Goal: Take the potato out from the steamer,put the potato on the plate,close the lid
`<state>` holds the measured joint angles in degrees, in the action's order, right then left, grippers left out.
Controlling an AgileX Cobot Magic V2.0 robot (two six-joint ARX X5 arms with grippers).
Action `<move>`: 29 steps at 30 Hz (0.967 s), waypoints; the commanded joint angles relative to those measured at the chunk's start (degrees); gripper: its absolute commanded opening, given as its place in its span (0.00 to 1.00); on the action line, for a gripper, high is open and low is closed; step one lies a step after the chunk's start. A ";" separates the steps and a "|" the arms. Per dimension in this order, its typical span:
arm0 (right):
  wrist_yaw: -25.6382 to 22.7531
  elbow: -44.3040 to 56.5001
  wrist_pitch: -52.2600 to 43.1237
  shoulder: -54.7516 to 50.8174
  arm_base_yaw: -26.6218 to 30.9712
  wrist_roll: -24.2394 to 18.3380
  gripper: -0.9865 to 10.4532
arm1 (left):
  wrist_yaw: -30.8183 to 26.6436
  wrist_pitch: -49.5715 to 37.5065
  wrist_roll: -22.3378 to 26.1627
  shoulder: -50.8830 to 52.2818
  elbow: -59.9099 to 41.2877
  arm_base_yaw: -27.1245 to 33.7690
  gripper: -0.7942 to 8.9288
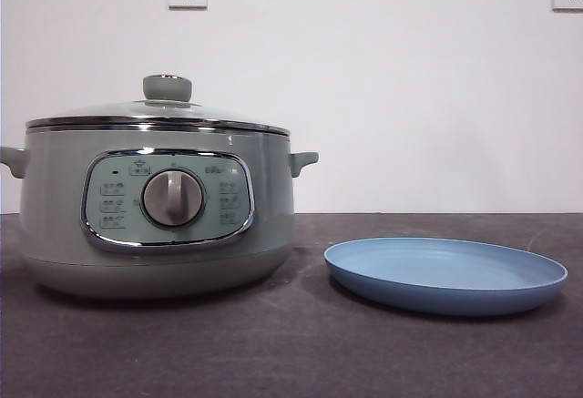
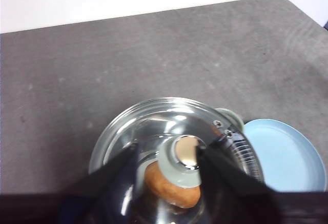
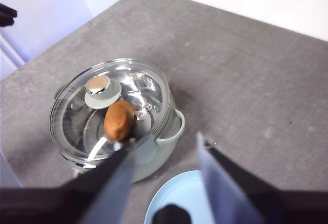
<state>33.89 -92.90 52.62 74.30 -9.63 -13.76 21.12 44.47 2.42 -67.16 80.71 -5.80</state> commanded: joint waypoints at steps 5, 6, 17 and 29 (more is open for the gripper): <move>-3.26 -0.17 -0.31 -0.11 -1.53 -0.59 0.51 | -0.07 -3.04 0.55 -0.35 0.35 -3.52 0.50; -3.80 -0.17 -0.33 -0.11 -1.75 -0.59 0.51 | -0.09 -3.41 0.39 -0.63 0.35 -4.22 0.50; -4.44 -0.17 -1.14 -0.11 -2.86 0.44 0.50 | -7.45 -3.72 0.20 -8.94 0.35 -11.34 0.50; -4.44 -0.17 -1.11 -0.11 -2.86 0.90 0.50 | -9.27 -2.34 0.22 -20.17 0.35 -13.14 0.50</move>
<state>29.54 -92.90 51.79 74.28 -12.36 -13.30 11.92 42.17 2.37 -86.80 81.01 -18.65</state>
